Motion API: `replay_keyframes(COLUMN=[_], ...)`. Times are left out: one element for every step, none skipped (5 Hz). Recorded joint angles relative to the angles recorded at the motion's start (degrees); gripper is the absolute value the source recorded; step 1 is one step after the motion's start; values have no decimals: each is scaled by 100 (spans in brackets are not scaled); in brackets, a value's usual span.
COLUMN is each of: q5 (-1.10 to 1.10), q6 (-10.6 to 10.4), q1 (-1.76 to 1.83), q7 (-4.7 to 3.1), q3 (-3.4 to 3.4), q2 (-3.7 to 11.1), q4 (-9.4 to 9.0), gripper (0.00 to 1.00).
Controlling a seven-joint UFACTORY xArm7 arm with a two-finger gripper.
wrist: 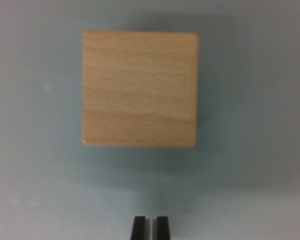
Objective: Push wooden cube
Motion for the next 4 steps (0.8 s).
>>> replay_keyframes(q5=[0, 0, 1, 1], q6=[18, 18, 54, 54], q1=[1, 1, 2, 2], q7=[0, 0, 0, 0], q3=[0, 0, 0, 0], q2=[31, 31, 97, 97], q4=[49, 49, 151, 151], gripper=[100, 100, 100, 100])
